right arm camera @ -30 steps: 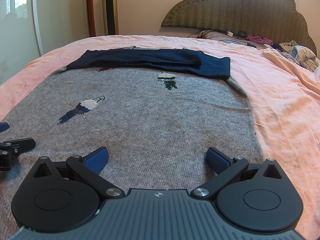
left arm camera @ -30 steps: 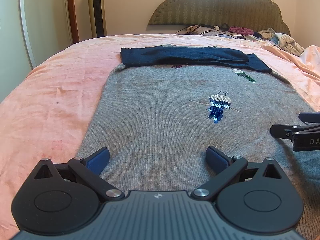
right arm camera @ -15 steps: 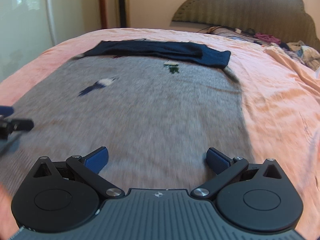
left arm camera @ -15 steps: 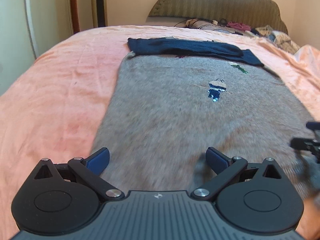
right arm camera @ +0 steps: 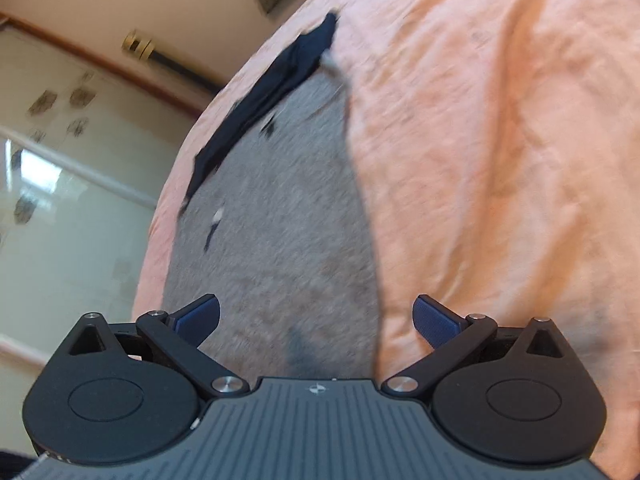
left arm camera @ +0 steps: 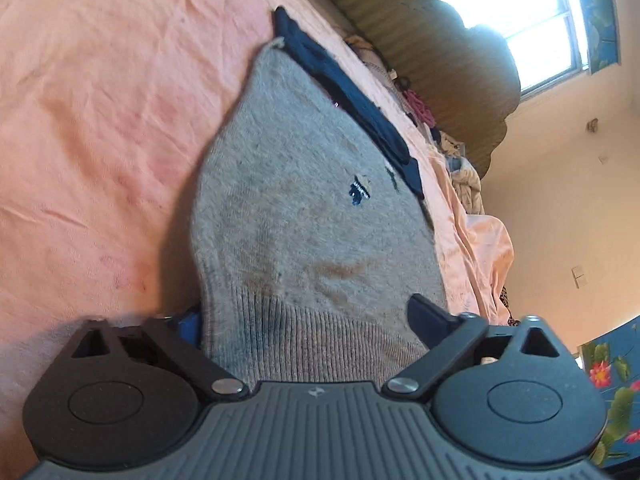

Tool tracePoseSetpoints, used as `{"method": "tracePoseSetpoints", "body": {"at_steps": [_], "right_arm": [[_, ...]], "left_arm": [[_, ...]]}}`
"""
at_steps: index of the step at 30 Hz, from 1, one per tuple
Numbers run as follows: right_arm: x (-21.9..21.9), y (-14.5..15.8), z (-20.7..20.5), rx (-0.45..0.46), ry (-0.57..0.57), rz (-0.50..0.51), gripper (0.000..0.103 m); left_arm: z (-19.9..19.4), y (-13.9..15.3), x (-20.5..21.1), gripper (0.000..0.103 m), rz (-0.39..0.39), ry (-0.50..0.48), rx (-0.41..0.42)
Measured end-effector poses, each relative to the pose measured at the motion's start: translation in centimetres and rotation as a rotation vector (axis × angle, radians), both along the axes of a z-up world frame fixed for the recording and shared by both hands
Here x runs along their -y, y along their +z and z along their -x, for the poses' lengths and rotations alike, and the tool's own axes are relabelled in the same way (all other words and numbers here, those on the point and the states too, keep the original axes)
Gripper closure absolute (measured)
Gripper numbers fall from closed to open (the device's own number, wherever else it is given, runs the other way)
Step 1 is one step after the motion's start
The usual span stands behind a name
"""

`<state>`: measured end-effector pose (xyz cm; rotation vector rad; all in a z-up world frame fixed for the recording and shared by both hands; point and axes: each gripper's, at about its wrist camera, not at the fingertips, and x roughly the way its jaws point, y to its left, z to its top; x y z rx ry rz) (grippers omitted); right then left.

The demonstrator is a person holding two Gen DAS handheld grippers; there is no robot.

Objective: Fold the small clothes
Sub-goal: 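Lower both grippers to the grey sweater's side edge and pinch it, then lift the pinched edge with both grippers, fold it over, then open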

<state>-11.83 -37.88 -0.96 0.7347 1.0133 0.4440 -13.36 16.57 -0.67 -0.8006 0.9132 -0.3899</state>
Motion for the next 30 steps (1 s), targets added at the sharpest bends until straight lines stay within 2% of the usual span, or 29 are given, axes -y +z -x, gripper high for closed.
{"method": "tracePoseSetpoints", "body": {"at_steps": [2,4,6,8,11,13,14,15,16,19,23,26,30], "right_arm": [[-1.1,0.0,0.0,-0.010,0.058,0.028,0.018],[-1.4,0.4,0.2,-0.013,0.077,0.037,0.022],[-1.4,0.0,0.3,-0.043,0.090,0.013,0.049],[-1.5,-0.4,0.8,-0.061,0.111,0.011,0.061],[-1.4,-0.6,1.0,-0.064,0.096,-0.021,0.061],[-1.2,-0.7,1.0,-0.064,0.093,-0.030,0.061],[-1.2,-0.8,1.0,-0.068,0.093,-0.029,0.068],[-1.3,-0.9,1.0,-0.081,0.098,-0.024,0.085],[-1.4,-1.1,0.9,-0.088,0.099,-0.006,0.088],[-1.4,-0.6,0.9,-0.061,0.094,-0.029,0.089],[-1.1,2.5,-1.3,0.066,0.080,-0.122,0.090],[-0.1,4.8,-5.4,0.155,0.043,-0.178,0.090],[1.8,6.5,-13.6,0.247,-0.063,-0.245,0.090]], "left_arm": [[-0.2,-0.4,-0.3,0.041,-0.001,0.001,-0.029],[-0.3,-0.9,-1.1,0.046,0.044,0.011,-0.053],[-0.4,-1.3,-1.7,0.046,0.081,0.016,-0.071],[-0.3,-1.3,-1.6,0.047,0.080,0.011,-0.075],[-0.3,-1.3,-1.5,0.058,0.051,0.005,-0.086],[-0.3,-1.4,-1.7,0.074,0.045,0.003,-0.095],[-0.5,-1.4,-1.6,0.090,0.034,-0.004,-0.107],[-0.6,-1.5,-1.4,0.095,0.009,-0.013,-0.123],[-0.7,-1.5,-1.2,0.098,-0.031,-0.027,-0.135],[-1.0,0.0,-0.4,0.098,-0.078,-0.065,-0.098],[-3.2,4.1,-0.7,0.098,-0.062,-0.078,0.046],[-7.6,6.6,-1.3,0.098,-0.051,-0.055,0.139],[-16.5,8.9,-0.7,0.098,-0.060,-0.011,0.237]]}}
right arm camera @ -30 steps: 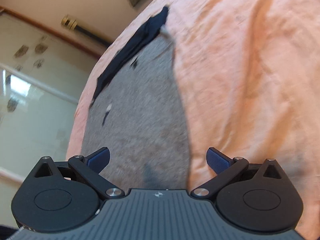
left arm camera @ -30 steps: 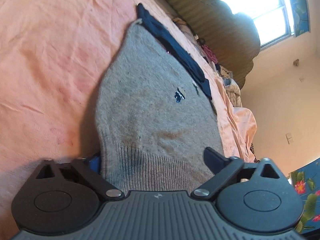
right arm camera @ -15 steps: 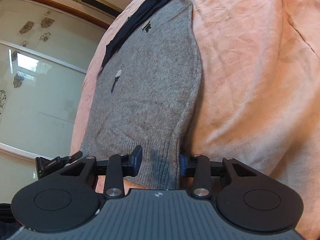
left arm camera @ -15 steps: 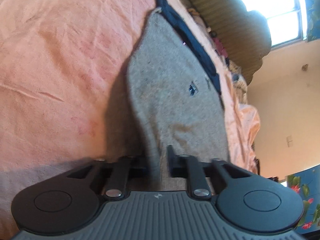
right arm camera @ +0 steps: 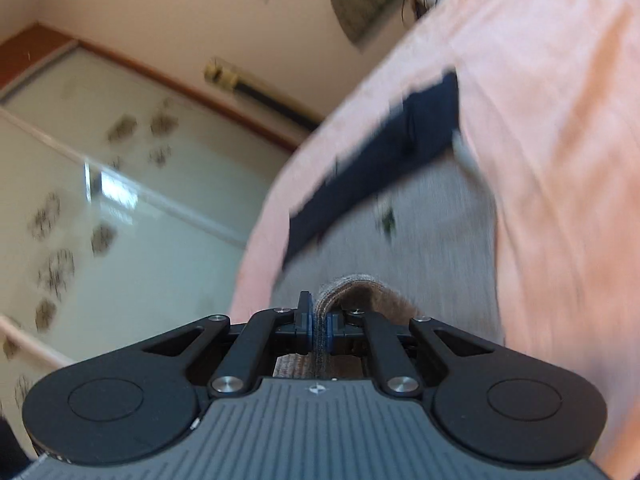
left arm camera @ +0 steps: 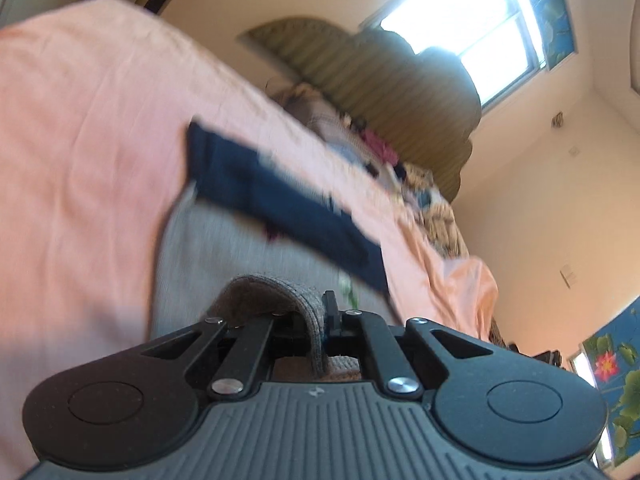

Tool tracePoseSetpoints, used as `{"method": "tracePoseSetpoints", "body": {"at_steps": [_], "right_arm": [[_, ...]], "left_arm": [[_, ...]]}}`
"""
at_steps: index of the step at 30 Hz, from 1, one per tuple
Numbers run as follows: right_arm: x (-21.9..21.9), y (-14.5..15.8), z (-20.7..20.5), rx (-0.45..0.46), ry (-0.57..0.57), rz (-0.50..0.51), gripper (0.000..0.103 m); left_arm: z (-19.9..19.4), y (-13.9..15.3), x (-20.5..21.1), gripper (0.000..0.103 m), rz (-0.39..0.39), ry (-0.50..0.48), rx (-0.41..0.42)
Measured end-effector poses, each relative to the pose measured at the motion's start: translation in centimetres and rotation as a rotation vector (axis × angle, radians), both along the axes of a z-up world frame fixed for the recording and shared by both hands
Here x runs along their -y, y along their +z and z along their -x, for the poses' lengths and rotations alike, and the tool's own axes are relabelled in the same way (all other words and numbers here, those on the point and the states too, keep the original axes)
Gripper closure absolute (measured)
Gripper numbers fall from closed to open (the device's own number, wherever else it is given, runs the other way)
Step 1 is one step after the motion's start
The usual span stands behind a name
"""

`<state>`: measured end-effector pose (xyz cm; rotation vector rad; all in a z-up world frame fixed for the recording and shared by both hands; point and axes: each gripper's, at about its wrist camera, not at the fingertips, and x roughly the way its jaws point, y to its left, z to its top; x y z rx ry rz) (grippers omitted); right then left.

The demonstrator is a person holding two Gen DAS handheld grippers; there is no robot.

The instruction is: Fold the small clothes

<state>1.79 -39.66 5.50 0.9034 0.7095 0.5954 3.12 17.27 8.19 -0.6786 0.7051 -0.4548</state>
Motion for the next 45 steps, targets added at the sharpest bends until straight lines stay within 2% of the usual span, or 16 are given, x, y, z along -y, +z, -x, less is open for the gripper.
{"method": "tracePoseSetpoints", "body": {"at_steps": [11,13,14,15,17,18,20,26,31,34,38,40,41,42,44,45], "right_arm": [[1.3,-5.1,-24.3,-0.094,-0.206,-0.038,0.090],[1.1,-7.3,-26.1,-0.161,-0.271,-0.028,0.080],[1.0,-8.2,-26.5,-0.208,-0.299,-0.041,0.055],[0.9,-8.9,-26.2,-0.218,-0.318,-0.074,0.029],[0.6,-8.7,-24.2,-0.137,-0.336,-0.119,0.020],[0.6,-8.3,-23.3,-0.116,-0.340,-0.111,0.016],[0.6,-7.3,-20.7,-0.085,-0.321,-0.081,0.017],[0.7,-6.1,-8.9,-0.087,-0.278,0.037,0.015],[-0.1,-7.8,-2.0,-0.153,-0.285,0.093,0.016],[-1.6,-7.8,-2.3,-0.141,-0.275,0.111,0.014],[-4.1,-7.9,-5.9,-0.123,-0.306,0.079,0.011],[-5.5,-7.7,-7.8,-0.126,-0.320,0.127,0.012],[-6.0,-7.6,-8.3,-0.121,-0.333,0.149,0.019],[-6.5,-7.8,-9.0,-0.134,-0.302,0.155,0.045],[-6.8,-8.8,-10.1,-0.190,-0.255,0.133,0.089],[-6.9,-9.0,-10.3,-0.186,-0.248,0.140,0.090]], "left_arm": [[-25.7,-2.8,3.5,0.098,-0.186,0.090,-0.020],[-28.8,-4.6,3.5,0.096,-0.204,0.123,-0.143],[-29.6,-5.4,3.2,0.094,-0.193,0.152,-0.222],[-29.6,-5.9,2.6,0.087,-0.153,0.168,-0.270],[-27.7,-6.0,1.4,0.063,-0.064,0.179,-0.224],[-26.0,-5.5,0.8,0.035,-0.061,0.209,-0.172],[-22.1,-4.7,-0.3,0.011,-0.112,0.312,-0.112],[-7.9,-6.9,-2.3,0.011,-0.013,0.423,-0.113],[0.2,-10.6,-1.4,0.011,0.145,0.476,-0.150],[-0.7,-11.1,0.2,0.011,0.187,0.417,-0.142],[-5.0,-11.2,2.3,0.012,0.119,0.405,-0.094],[-6.7,-11.0,3.2,0.025,0.050,0.438,-0.095],[-7.3,-11.2,3.4,0.066,0.020,0.451,-0.125],[-8.1,-11.7,3.5,0.097,-0.004,0.458,-0.183],[-8.2,-12.0,3.3,0.098,0.023,0.463,-0.205],[-8.0,-11.7,3.4,0.098,0.001,0.459,-0.200]]}}
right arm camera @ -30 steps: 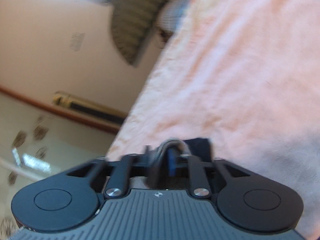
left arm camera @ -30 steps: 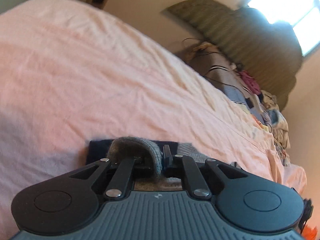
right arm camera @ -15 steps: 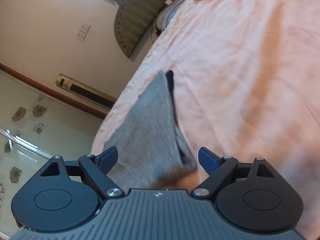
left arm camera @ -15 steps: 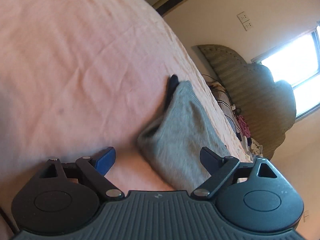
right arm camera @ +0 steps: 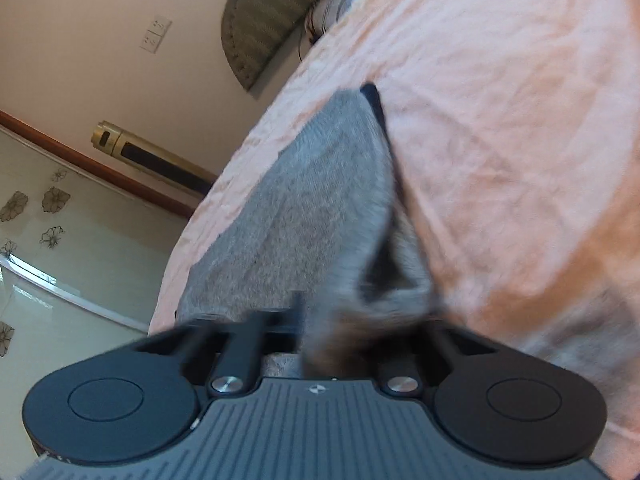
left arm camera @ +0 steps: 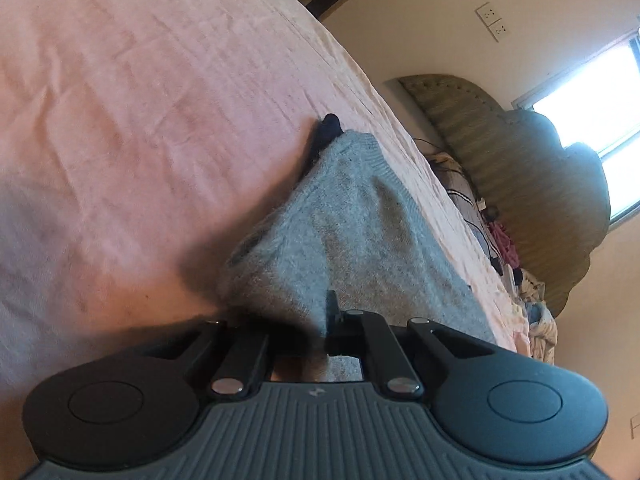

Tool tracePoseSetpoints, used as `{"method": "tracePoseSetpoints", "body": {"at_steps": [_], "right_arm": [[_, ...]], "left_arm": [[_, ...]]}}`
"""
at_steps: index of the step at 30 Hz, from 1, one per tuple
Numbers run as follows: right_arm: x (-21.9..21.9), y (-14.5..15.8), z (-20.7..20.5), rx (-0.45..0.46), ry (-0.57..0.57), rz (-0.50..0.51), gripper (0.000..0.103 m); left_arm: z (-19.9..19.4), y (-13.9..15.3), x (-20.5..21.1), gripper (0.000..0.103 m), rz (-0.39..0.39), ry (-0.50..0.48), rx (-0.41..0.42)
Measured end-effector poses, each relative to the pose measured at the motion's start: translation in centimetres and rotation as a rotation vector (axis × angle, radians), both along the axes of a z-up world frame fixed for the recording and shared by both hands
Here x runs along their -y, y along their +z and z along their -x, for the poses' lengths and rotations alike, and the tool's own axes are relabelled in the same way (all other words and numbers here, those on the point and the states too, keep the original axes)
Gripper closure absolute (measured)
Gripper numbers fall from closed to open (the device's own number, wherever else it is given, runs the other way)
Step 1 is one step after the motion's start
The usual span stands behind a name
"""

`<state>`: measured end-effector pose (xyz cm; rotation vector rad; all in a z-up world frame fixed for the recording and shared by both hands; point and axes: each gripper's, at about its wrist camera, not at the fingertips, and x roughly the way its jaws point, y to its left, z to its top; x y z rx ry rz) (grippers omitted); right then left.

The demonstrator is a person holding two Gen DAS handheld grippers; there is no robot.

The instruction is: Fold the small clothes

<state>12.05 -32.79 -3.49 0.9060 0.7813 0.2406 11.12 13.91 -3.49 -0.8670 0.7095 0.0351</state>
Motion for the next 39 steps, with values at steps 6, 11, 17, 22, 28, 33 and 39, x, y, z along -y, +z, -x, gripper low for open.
{"method": "tracePoseSetpoints", "body": {"at_steps": [6,11,17,22,28,33,39], "right_arm": [[1.2,3.2,2.2,0.085,0.039,-0.011,0.091],[2.5,5.1,8.4,0.110,0.165,-0.016,0.091],[4.0,3.4,15.3,0.008,0.201,0.063,0.052],[6.9,6.8,11.0,0.133,0.101,0.153,0.029],[5.0,7.7,-1.2,0.147,0.149,0.333,0.029],[1.6,4.6,-7.3,0.017,0.241,0.404,0.042],[-1.0,4.3,-6.9,0.093,0.289,0.506,0.092]], "left_arm": [[3.4,4.1,-0.5,0.099,-0.008,-0.051,0.107],[10.7,5.9,-2.0,0.099,-0.010,-0.134,0.119],[18.8,3.9,-3.9,0.094,-0.147,-0.245,0.020],[16.1,8.3,-6.9,0.041,-0.302,-0.070,0.147],[2.7,9.1,-3.3,0.025,-0.487,-0.166,0.108],[-5.1,4.7,0.9,0.062,-0.511,-0.345,-0.098],[-4.8,5.5,3.6,0.097,-0.698,-0.371,0.016]]}}
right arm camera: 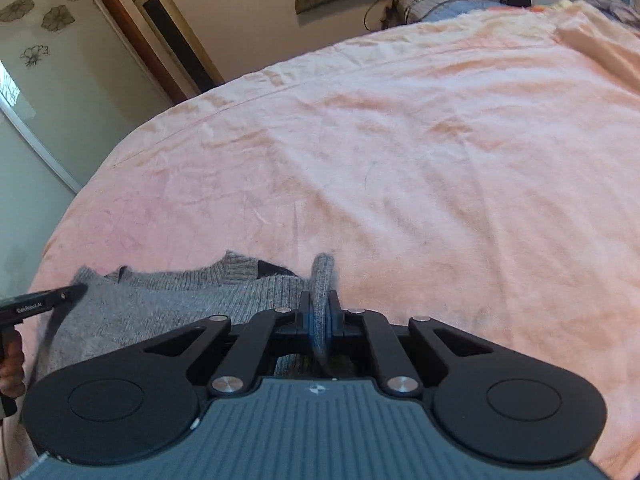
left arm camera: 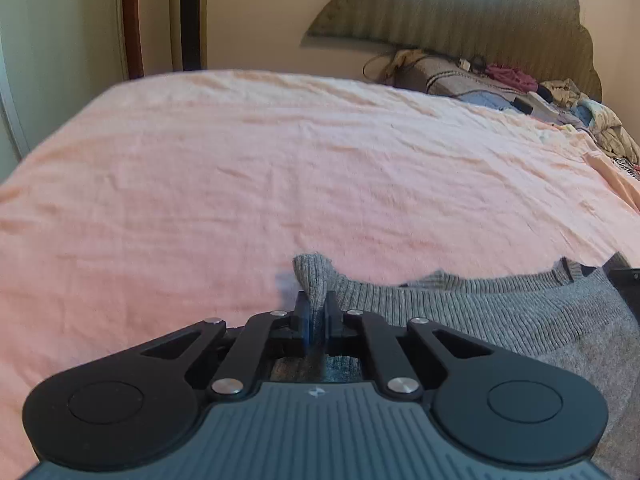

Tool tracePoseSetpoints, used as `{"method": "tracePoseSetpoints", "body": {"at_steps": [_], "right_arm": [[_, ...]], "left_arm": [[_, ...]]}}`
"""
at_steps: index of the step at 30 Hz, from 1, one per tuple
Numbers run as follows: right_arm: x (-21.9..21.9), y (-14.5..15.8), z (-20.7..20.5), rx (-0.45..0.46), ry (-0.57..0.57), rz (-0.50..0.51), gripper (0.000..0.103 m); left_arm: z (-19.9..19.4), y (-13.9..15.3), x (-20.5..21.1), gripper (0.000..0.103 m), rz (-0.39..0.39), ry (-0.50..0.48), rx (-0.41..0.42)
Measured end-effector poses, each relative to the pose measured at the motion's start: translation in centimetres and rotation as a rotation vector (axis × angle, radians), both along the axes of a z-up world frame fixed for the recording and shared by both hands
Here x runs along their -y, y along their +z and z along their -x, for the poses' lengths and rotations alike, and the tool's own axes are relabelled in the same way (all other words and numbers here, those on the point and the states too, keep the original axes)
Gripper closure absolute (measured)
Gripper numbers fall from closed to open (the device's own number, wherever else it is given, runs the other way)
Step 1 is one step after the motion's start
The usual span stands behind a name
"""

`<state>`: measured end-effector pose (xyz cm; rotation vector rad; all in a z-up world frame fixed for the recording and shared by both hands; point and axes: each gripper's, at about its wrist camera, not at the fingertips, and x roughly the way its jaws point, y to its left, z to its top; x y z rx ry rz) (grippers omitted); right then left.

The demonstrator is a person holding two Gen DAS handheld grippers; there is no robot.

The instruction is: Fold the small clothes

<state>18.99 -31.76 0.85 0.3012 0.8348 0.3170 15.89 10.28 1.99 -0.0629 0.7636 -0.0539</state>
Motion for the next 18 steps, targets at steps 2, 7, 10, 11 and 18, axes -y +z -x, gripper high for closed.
{"method": "tracePoseSetpoints", "body": {"at_steps": [2,7,10,11,18], "right_arm": [[2.2,0.2,-0.2,0.040,-0.103,-0.072,0.092],[2.4,-1.7,0.2,-0.022,-0.119,-0.104,0.087],[2.1,0.9,2.6,0.079,-0.168,-0.083,0.070],[1.5,1.8,3.5,0.131,-0.172,-0.067,0.064],[-6.9,-1.0,2.0,0.109,-0.027,0.237,0.052]], "left_arm": [[-0.2,-0.3,-0.9,0.098,-0.009,0.044,-0.004],[0.7,-0.7,-0.7,0.093,-0.052,0.050,0.003],[3.3,1.8,-0.1,0.091,-0.072,0.058,0.095],[4.2,2.5,0.3,0.084,-0.055,0.056,0.139],[2.5,-0.5,7.1,0.041,-0.158,-0.041,0.060]]}}
